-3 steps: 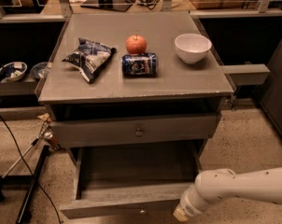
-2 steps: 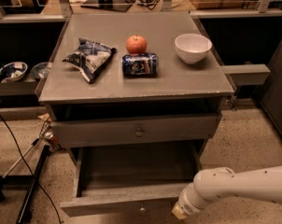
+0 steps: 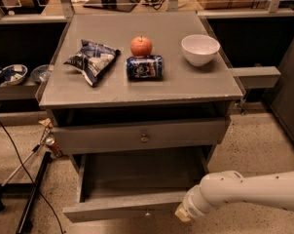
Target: Close middle drawer
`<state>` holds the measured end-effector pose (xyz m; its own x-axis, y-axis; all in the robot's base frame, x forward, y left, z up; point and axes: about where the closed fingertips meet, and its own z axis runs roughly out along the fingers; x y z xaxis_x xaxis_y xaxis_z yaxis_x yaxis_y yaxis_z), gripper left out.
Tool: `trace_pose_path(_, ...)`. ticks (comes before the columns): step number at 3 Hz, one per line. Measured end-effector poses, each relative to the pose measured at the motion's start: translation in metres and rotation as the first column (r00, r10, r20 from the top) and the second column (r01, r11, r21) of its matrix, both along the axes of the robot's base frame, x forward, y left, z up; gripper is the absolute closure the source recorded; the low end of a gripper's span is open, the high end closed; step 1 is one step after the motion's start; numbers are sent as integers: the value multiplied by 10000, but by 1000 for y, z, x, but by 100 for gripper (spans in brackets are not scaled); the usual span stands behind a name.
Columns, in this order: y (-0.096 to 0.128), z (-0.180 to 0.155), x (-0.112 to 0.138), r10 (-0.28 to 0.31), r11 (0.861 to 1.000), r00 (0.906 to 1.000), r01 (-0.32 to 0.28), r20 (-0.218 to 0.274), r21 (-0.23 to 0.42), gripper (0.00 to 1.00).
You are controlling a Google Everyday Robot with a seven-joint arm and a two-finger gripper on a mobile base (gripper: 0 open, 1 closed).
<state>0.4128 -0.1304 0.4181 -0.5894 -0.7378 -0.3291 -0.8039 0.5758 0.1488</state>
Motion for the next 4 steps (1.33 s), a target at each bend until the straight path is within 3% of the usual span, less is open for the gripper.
trace_pose_path(4, -5, -3, -3, -180, 9998, 9998, 180, -76, 27, 100)
